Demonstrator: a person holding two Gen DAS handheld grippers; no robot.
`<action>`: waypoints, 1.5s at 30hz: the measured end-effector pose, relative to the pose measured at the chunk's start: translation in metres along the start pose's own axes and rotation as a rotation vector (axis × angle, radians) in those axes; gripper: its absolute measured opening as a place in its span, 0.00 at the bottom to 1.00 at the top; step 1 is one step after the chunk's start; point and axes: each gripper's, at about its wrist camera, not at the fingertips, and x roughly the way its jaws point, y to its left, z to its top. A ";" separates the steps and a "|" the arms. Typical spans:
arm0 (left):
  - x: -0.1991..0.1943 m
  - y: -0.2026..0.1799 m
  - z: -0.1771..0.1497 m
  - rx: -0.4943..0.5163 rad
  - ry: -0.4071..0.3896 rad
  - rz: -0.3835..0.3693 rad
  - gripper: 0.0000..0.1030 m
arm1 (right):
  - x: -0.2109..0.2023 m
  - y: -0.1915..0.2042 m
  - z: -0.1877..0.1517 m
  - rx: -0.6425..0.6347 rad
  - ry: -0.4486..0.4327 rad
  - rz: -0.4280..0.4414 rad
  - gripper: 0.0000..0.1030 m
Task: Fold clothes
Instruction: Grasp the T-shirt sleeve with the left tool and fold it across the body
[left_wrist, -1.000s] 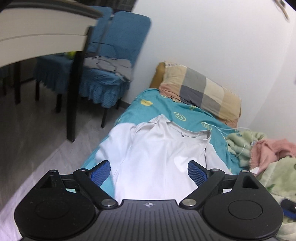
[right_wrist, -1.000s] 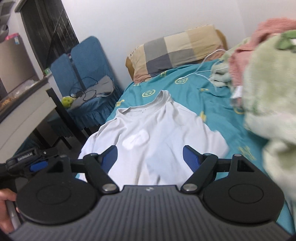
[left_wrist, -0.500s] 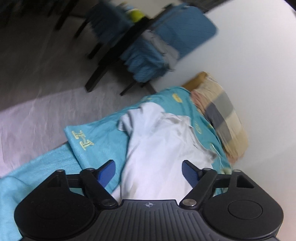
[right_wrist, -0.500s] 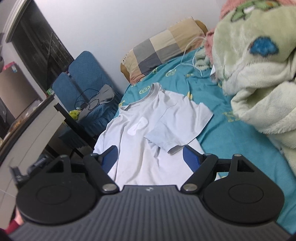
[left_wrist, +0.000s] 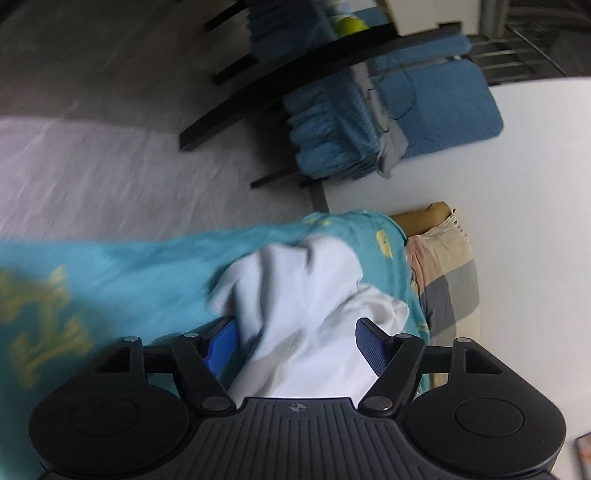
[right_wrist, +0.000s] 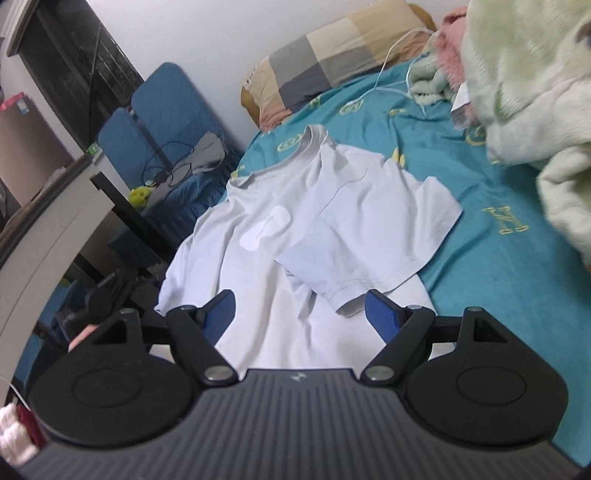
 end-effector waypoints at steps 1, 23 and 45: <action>0.006 -0.002 0.001 0.009 -0.011 0.006 0.64 | 0.004 -0.002 0.000 0.002 0.007 -0.003 0.77; 0.010 0.013 0.069 0.055 -0.018 0.116 0.33 | 0.013 -0.017 -0.003 0.050 0.031 -0.041 0.77; 0.062 0.018 0.117 0.124 -0.109 -0.059 0.02 | 0.048 -0.009 -0.015 -0.062 0.044 -0.131 0.77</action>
